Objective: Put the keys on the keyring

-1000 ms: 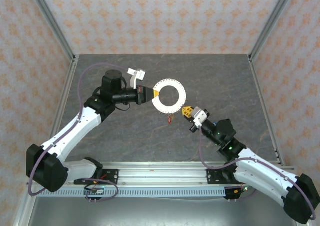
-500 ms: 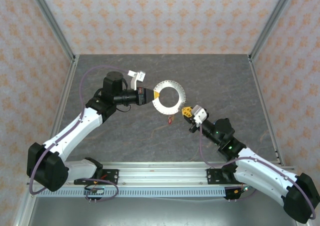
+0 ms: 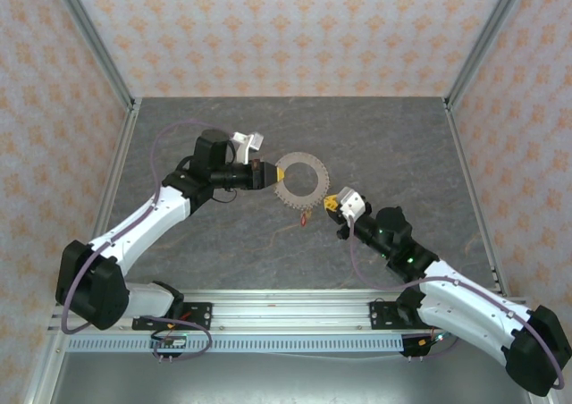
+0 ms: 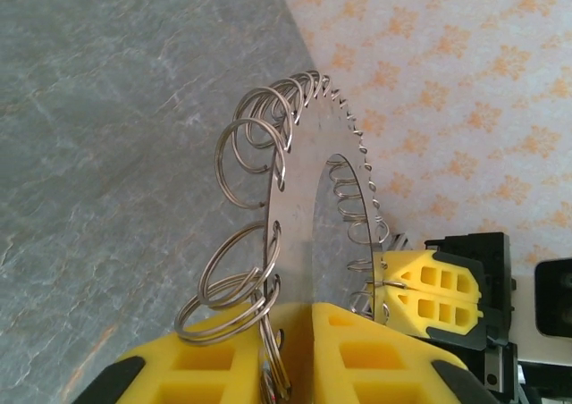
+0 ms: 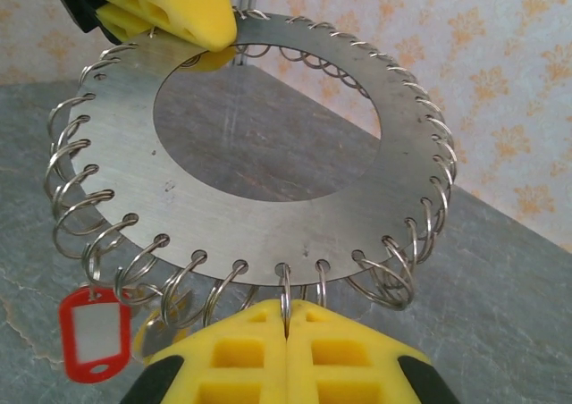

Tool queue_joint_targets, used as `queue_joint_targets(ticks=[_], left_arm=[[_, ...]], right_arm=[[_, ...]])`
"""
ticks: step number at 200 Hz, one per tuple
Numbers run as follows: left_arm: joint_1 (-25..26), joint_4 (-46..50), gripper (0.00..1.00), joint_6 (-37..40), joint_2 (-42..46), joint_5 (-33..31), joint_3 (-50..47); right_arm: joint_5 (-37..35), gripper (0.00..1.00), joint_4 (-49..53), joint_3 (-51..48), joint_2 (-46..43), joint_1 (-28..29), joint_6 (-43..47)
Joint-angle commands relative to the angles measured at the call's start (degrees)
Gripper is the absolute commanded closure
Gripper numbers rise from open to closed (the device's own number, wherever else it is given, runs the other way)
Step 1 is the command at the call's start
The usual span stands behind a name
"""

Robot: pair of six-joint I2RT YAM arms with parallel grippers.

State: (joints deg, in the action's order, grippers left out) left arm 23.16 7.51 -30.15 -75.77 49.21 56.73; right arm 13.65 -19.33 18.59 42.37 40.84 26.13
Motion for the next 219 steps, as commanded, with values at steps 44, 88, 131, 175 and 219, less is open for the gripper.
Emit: queue_joint_targets(ticks=[44,88,131,175,219], left_arm=[[-0.15,2.02,0.9,0.99,-1.6,-0.48,1.13],[-0.14,5.08,0.69,1.79,-3.02,-0.94,2.51],[-0.14,6.55,0.67,2.28,-4.54,-3.67,1.89],[-0.18,8.43,0.6,3.4,-6.55,-8.61,-0.94],[-0.16,1.26,0.57,0.37,-8.08,-9.07,-7.81]], right_arm=[[-4.89,1.0,0.7,2.85,-0.02,0.32,0.06],[0.25,1.0,-0.5,3.81,1.48,0.31,-3.03],[2.14,1.0,2.66,5.18,4.06,0.44,-5.1],[-0.89,1.0,4.05,5.36,5.76,0.22,-9.72],[-0.5,1.0,5.63,4.36,9.44,0.05,-11.65]])
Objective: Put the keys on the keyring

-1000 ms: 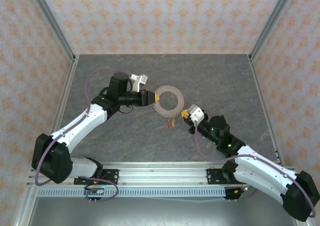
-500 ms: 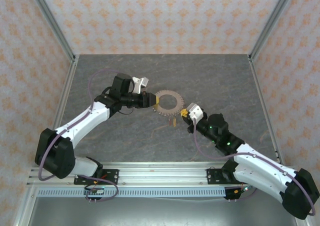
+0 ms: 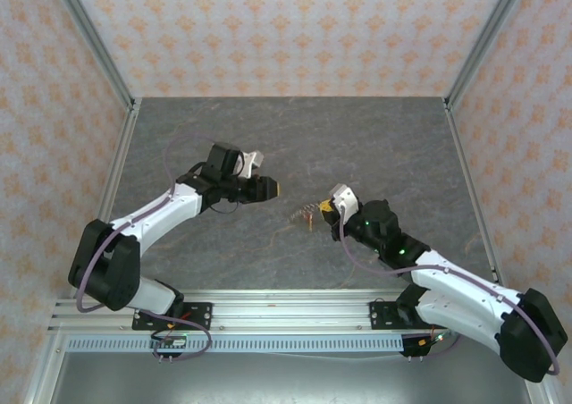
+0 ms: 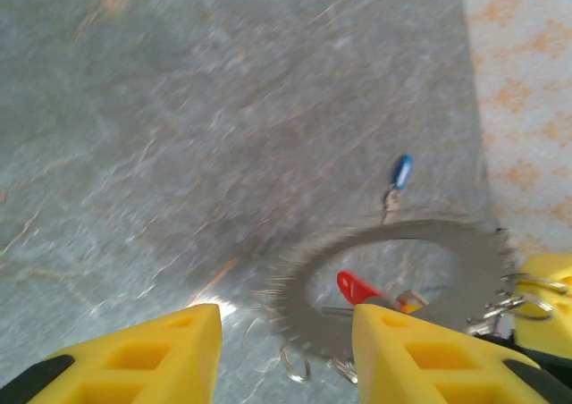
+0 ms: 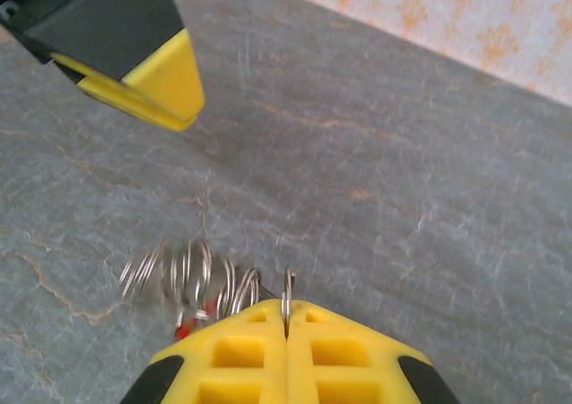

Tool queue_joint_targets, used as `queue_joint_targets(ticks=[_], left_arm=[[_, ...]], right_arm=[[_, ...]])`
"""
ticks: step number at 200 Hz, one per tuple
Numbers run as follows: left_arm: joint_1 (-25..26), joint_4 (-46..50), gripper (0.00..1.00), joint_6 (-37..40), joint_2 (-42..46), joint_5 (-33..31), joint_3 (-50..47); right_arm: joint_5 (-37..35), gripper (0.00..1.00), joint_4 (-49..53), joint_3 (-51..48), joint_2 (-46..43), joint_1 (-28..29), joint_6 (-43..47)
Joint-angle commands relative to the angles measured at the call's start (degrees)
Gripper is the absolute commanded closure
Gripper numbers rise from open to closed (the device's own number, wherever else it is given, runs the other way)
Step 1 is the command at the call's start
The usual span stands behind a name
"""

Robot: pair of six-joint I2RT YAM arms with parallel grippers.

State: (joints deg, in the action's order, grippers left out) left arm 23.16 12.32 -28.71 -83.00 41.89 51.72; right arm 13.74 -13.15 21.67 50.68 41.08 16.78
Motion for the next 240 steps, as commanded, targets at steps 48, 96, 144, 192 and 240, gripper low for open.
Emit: queue_joint_targets(ticks=[48,96,144,192,240], left_arm=[[-0.13,-5.29,0.56,-1.05,4.23,-7.99,-6.41],[-0.15,-5.84,0.55,-0.7,14.32,-20.03,-9.91],[-0.13,-14.02,0.56,3.81,22.64,-18.04,-14.79],[0.61,-16.03,0.55,23.37,24.55,-0.56,-15.34],[3.91,-10.59,0.59,38.99,21.08,6.62,-11.9]], right_arm=[[2.17,1.0,9.63,6.39,4.0,0.17,5.66],[-4.61,1.0,17.58,11.28,6.89,6.06,18.32],[10.38,1.0,12.09,10.43,6.0,4.35,14.09],[27.47,1.0,5.12,8.88,8.49,-1.48,7.9],[29.16,1.0,6.81,9.74,10.2,-2.92,13.9]])
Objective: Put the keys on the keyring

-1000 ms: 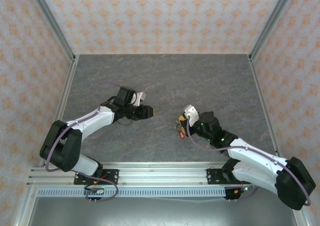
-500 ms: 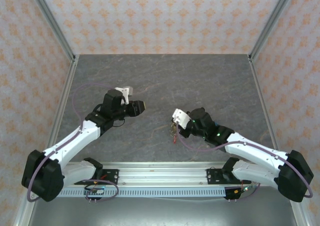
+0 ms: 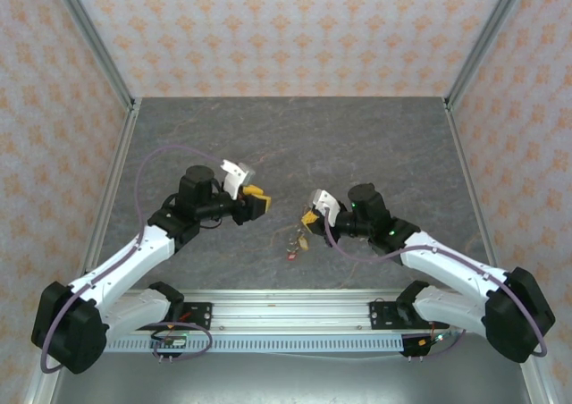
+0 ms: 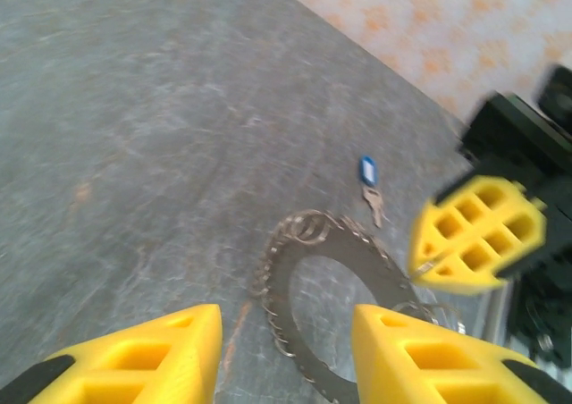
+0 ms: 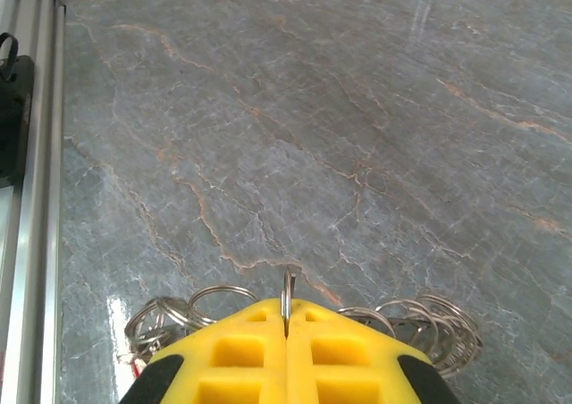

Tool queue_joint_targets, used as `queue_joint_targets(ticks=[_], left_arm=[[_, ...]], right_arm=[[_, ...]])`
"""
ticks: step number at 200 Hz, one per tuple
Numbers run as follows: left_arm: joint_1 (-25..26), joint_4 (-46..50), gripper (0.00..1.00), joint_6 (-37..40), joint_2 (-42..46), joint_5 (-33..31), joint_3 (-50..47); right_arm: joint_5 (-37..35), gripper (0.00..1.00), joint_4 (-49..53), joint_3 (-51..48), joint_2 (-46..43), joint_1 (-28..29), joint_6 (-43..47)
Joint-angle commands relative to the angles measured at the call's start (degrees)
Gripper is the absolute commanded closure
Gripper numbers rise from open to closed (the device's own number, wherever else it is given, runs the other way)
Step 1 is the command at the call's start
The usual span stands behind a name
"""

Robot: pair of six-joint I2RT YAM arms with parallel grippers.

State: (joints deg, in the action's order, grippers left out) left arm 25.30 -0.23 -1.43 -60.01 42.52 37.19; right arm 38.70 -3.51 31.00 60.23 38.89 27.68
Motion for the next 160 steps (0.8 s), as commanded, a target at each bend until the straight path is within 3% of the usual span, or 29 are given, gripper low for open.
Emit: queue_joint_targets(ticks=[1,64,112,160], left_arm=[[1.86,2.01,0.59,11.98,-2.02,6.03,2.72],[5.73,4.29,0.62,23.64,-7.32,5.75,5.2],[6.05,0.99,0.62,24.94,-9.13,4.79,5.36],[7.47,-2.23,0.62,23.96,-9.49,4.87,4.61]], right_arm=[[4.24,1.0,-2.74,0.39,0.71,-0.74,3.21],[7.27,1.0,9.19,6.55,3.32,-1.98,14.16],[11.41,1.0,16.91,11.35,4.79,-3.8,20.9],[13.29,1.0,15.19,14.07,6.43,-3.9,21.45]])
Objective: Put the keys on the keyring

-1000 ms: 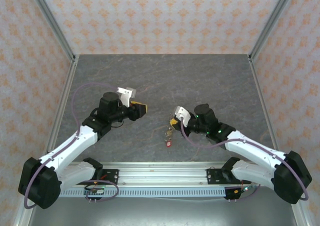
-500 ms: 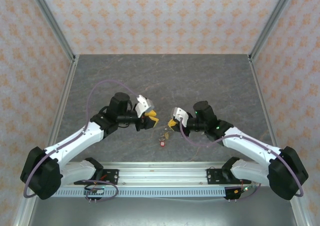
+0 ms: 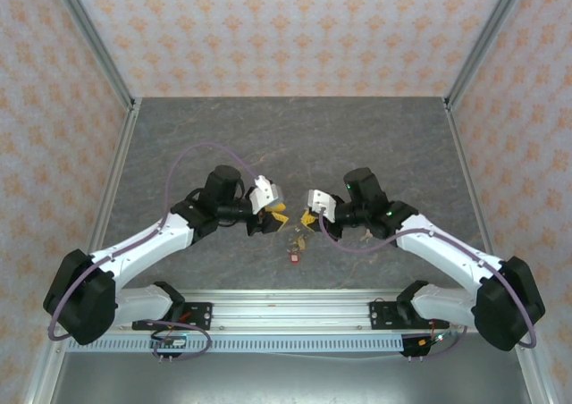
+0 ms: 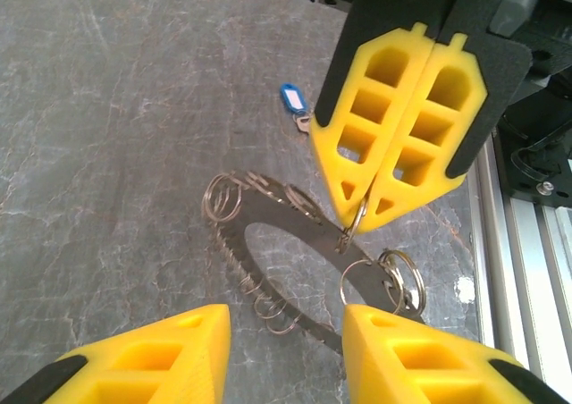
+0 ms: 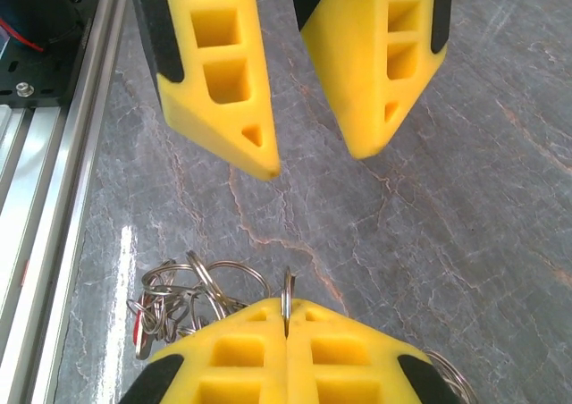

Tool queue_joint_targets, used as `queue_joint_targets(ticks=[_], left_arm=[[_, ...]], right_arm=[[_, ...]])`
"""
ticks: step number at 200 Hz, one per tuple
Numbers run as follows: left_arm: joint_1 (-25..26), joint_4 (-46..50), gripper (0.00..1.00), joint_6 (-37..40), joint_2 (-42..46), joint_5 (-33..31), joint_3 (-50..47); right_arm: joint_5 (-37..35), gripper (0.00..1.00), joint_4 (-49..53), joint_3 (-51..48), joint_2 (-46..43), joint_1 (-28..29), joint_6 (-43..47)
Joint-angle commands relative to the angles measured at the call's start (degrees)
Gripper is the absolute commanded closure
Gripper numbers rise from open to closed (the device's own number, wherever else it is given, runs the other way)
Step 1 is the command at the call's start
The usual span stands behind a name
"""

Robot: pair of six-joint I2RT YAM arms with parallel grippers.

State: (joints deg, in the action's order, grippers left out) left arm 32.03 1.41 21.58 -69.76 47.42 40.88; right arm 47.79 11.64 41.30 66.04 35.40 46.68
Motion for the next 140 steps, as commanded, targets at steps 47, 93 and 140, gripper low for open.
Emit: queue_joint_targets(ticks=[47,93,140], left_arm=[[1.1,-2.79,0.63,1.29,-0.49,-0.04,1.29],[1.79,-3.87,0.67,1.3,-2.01,1.84,1.78],[2.32,-4.92,0.67,1.75,-3.39,5.12,0.91]], right_arm=[[5.12,1.0,-1.04,4.52,2.57,-0.42,3.2],[4.16,1.0,-1.16,2.31,2.48,-0.42,2.94],[2.49,1.0,-6.89,-2.73,-0.51,-0.39,-0.84]])
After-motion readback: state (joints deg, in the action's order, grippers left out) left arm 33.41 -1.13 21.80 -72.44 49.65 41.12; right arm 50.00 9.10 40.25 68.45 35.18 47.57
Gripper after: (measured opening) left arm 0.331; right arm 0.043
